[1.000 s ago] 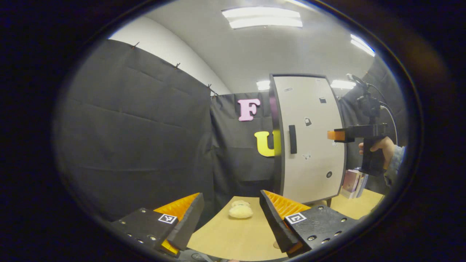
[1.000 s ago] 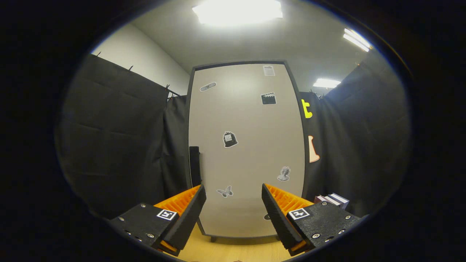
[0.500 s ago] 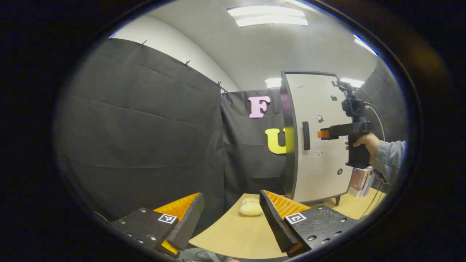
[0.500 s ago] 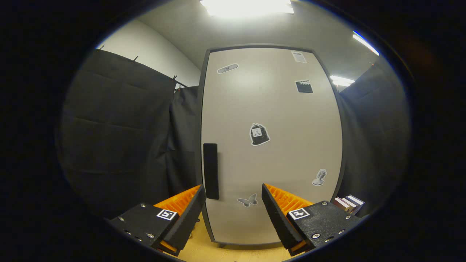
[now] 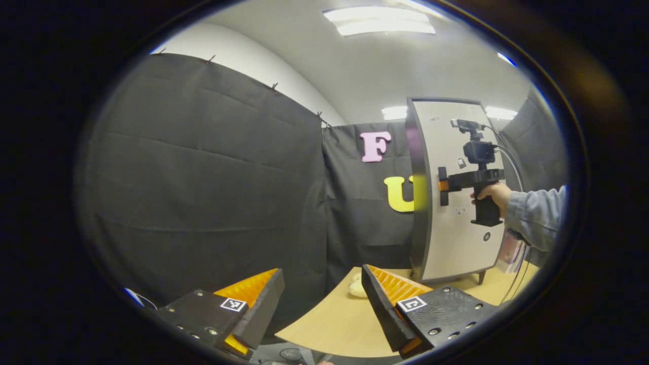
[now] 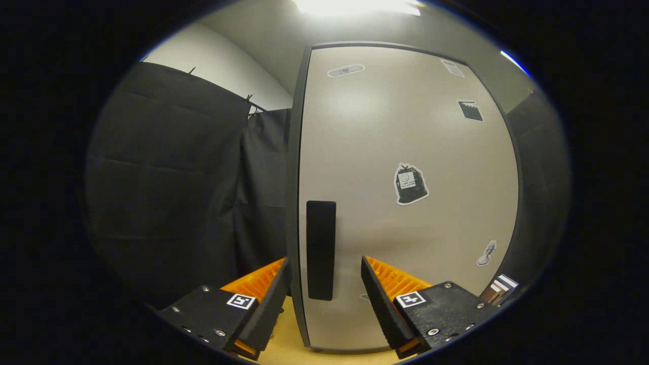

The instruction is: Open the cabinet door with the right hand, grasp the bottle in the cabinet with the left hand and place it on the coaster, then close the cabinet door with the right hand.

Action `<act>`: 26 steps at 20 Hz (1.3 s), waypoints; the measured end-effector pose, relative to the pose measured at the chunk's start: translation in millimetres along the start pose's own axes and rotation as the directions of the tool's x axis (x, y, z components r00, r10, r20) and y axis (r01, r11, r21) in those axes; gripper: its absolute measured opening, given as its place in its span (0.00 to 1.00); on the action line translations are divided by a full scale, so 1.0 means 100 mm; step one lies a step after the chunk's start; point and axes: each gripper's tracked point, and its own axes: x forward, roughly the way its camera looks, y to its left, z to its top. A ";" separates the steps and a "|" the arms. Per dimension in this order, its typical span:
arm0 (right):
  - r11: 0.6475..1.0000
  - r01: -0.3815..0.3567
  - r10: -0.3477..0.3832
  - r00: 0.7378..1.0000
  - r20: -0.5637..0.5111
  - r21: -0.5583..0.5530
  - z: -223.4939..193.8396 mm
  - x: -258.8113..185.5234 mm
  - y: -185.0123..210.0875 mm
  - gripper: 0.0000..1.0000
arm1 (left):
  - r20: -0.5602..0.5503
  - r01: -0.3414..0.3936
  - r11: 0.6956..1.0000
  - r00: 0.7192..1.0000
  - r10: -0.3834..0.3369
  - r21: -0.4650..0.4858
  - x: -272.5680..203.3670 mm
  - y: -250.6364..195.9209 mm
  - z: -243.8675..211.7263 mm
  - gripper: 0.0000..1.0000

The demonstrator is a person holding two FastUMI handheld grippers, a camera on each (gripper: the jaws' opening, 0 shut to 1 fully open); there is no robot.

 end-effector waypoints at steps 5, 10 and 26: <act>0.998 0.026 -0.022 0.998 -0.059 0.060 -0.07 0.27 0.02 0.64 | -0.005 -0.030 1.000 1.000 0.030 -0.007 -0.14 0.24 -0.03 0.88; 0.997 0.034 -0.029 0.997 -0.072 0.067 -0.05 0.32 0.03 0.37 | -0.013 -0.041 0.999 0.999 0.041 -0.015 -0.10 0.26 -0.08 0.89; 0.994 -0.081 0.087 0.992 -0.092 0.067 0.00 -0.09 0.09 0.23 | 0.039 0.088 0.996 0.995 -0.088 0.008 -0.27 -0.04 0.18 0.88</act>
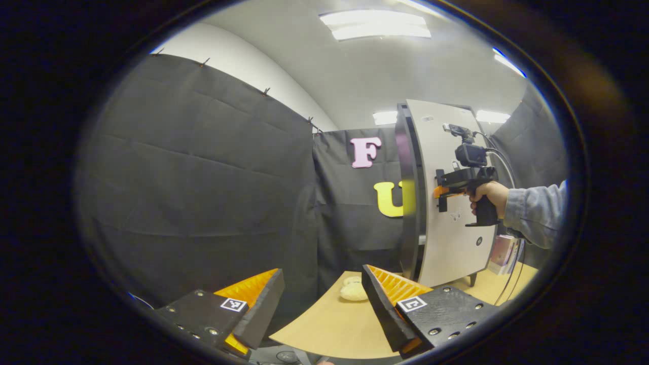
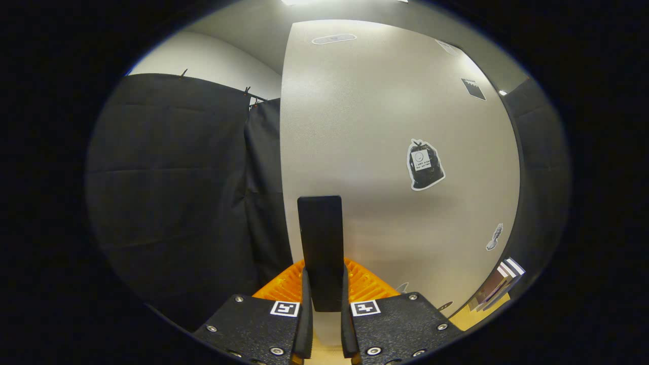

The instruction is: Open the cabinet door with the right hand, grasp the bottle in the cabinet with the left hand and place it on the coaster, then close the cabinet door with the right hand.

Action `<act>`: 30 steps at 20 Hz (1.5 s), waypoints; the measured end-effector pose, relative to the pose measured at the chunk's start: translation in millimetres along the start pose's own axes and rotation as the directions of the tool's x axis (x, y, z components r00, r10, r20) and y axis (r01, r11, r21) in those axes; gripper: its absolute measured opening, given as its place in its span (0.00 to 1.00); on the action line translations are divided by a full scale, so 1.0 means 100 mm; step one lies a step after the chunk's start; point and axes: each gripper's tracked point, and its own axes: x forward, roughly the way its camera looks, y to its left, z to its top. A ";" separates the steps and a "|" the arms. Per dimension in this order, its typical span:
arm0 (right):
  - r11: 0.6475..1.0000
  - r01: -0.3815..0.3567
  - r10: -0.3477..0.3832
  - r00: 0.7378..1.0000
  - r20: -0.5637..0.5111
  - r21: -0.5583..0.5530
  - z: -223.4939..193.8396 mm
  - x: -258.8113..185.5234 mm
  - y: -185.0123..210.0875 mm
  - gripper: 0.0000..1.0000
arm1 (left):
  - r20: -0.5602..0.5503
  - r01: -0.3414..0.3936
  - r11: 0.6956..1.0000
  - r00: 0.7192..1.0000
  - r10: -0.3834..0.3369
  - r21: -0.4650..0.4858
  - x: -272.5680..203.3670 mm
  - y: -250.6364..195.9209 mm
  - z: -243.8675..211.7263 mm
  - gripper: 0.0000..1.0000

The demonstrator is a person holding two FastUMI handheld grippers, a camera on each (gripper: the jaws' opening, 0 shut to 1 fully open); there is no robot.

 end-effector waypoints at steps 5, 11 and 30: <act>0.999 -0.032 0.032 0.999 -0.009 -0.005 0.00 -0.15 -0.02 0.23 | 0.005 0.038 0.999 0.999 -0.038 -0.002 0.13 -0.45 0.02 0.92; 0.996 -0.085 0.085 0.996 -0.030 0.002 0.06 -0.42 -0.03 0.19 | 0.009 0.063 0.998 0.998 -0.063 -0.011 0.16 -0.48 0.01 0.91; 0.988 -0.154 0.154 0.988 -0.020 0.016 0.04 -0.84 -0.32 0.18 | 0.006 0.184 0.982 0.983 -0.184 -0.031 0.26 -1.31 0.15 0.89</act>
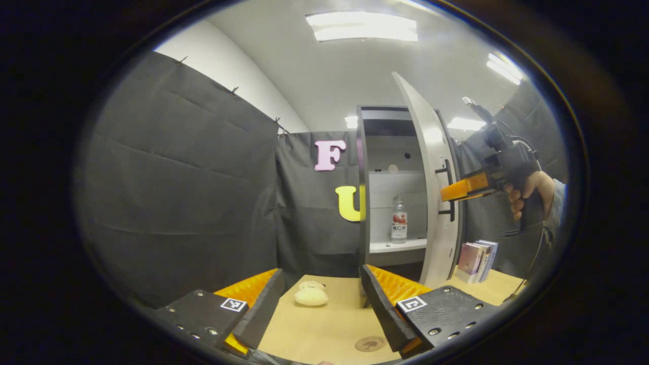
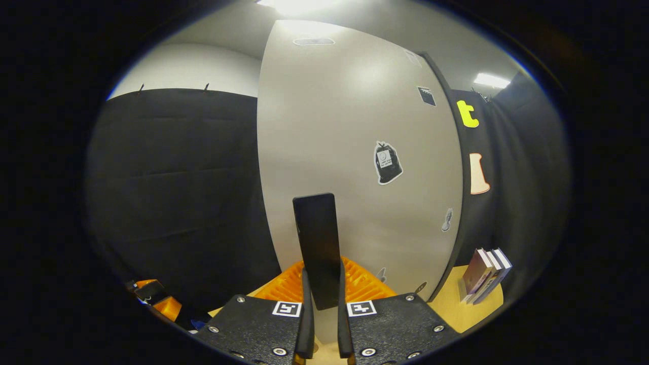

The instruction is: Open the cabinet door with the right hand, grasp the bottle in the cabinet with the left hand and place it on the coaster, then close the cabinet door with the right hand.

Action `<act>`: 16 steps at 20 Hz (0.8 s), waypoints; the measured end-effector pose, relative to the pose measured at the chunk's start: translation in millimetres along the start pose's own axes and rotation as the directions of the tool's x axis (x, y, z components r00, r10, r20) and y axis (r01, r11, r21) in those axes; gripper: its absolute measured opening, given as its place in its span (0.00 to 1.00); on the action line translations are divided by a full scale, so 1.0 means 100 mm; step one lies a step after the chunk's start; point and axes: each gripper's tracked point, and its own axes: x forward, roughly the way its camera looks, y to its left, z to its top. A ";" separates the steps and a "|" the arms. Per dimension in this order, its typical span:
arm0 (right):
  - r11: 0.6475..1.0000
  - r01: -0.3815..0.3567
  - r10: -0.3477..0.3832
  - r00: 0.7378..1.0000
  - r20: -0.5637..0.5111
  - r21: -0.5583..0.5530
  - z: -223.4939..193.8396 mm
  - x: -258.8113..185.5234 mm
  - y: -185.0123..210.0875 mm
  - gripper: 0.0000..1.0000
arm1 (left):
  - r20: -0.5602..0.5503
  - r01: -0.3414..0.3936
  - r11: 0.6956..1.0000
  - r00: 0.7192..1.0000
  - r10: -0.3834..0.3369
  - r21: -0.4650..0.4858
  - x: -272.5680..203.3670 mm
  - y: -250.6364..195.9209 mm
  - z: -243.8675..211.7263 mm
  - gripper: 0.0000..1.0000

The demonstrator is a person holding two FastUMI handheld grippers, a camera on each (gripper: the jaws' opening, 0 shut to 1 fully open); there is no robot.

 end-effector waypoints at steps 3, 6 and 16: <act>1.000 0.005 -0.006 1.000 0.009 0.010 0.00 -0.07 -0.04 0.18 | 0.002 0.018 1.000 1.000 -0.018 0.001 0.01 -0.11 0.02 0.88; 1.000 0.014 -0.014 1.000 0.012 0.014 0.00 -0.13 -0.09 0.18 | 0.004 0.036 0.999 0.999 -0.036 0.000 0.01 -0.23 0.03 0.91; 0.997 0.077 -0.078 0.996 0.042 0.020 0.02 -0.34 -0.30 0.18 | -0.004 0.103 0.995 0.995 -0.103 -0.010 0.06 -0.68 0.00 0.88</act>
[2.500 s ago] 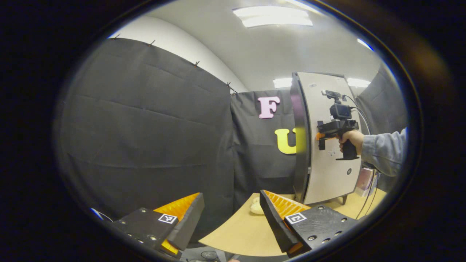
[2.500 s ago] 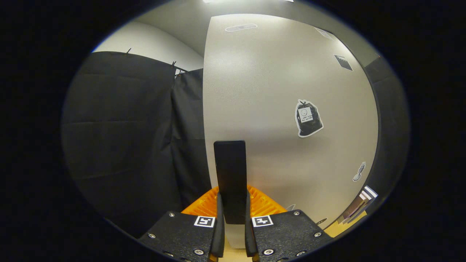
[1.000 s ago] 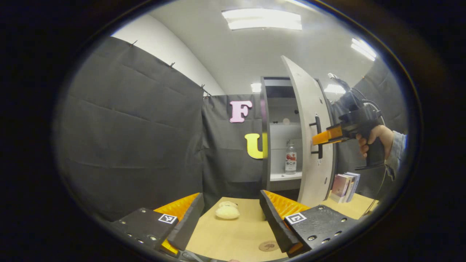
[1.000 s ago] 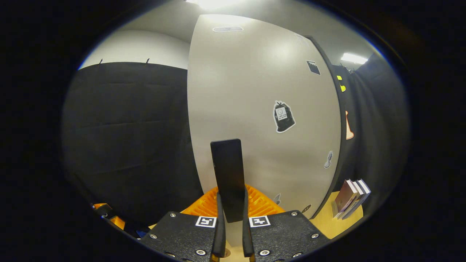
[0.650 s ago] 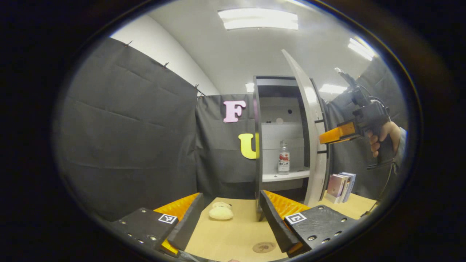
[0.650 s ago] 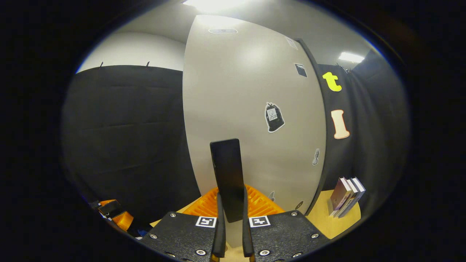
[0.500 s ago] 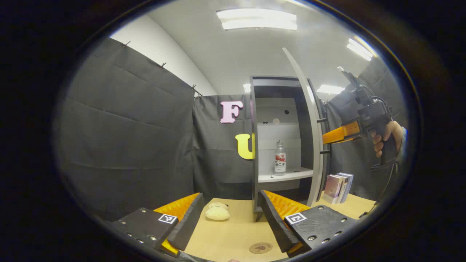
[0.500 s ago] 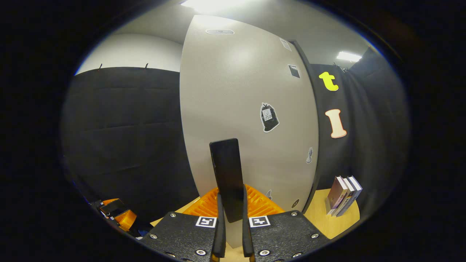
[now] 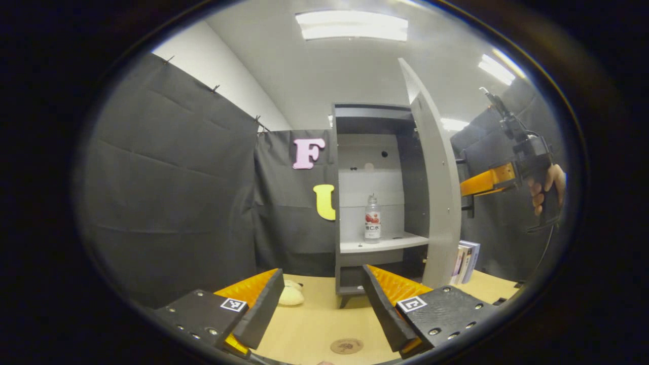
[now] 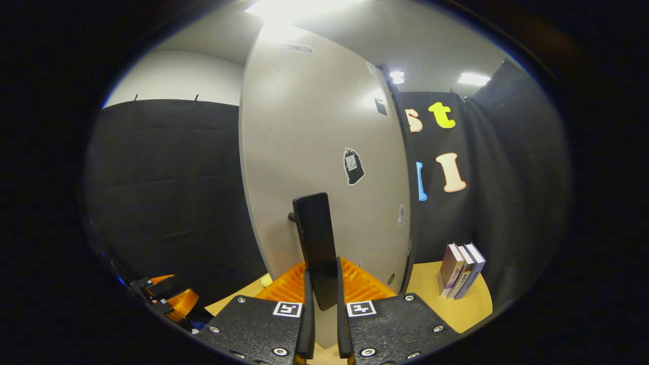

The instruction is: Open the cabinet door with the right hand, grasp the bottle in the cabinet with the left hand and place it on the coaster, then close the cabinet door with the right hand.

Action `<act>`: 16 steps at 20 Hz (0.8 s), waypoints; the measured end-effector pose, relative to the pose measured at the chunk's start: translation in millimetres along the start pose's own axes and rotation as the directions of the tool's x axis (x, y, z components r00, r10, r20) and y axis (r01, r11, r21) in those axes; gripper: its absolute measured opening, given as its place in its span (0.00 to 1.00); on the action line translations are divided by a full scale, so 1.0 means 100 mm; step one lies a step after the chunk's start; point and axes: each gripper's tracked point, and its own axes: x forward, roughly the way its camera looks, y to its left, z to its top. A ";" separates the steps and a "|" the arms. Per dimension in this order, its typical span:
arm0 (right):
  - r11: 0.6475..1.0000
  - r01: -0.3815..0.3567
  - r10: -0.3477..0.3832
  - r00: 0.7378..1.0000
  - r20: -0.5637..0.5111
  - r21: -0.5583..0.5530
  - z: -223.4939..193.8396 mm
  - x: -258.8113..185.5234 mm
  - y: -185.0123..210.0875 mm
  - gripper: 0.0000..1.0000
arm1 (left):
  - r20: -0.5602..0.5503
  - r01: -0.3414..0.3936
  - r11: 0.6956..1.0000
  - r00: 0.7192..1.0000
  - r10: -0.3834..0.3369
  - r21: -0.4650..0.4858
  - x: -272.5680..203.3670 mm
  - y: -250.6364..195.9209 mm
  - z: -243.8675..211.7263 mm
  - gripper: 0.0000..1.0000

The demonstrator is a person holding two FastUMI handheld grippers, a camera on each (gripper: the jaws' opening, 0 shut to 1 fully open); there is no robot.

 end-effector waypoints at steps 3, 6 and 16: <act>0.999 0.041 -0.041 0.999 0.001 -0.011 0.00 -0.07 -0.13 0.18 | 0.003 0.019 1.000 1.000 -0.019 -0.005 -0.01 -0.16 0.02 0.89; 0.996 0.086 -0.086 0.996 0.010 -0.006 0.02 -0.11 -0.24 0.17 | 0.004 0.038 0.999 0.999 -0.038 -0.008 0.00 -0.32 0.01 0.88; 0.981 0.194 -0.194 0.980 0.039 -0.018 0.02 -0.30 -0.64 0.15 | -0.006 0.076 0.997 0.997 -0.076 -0.005 -0.02 -0.54 -0.02 0.92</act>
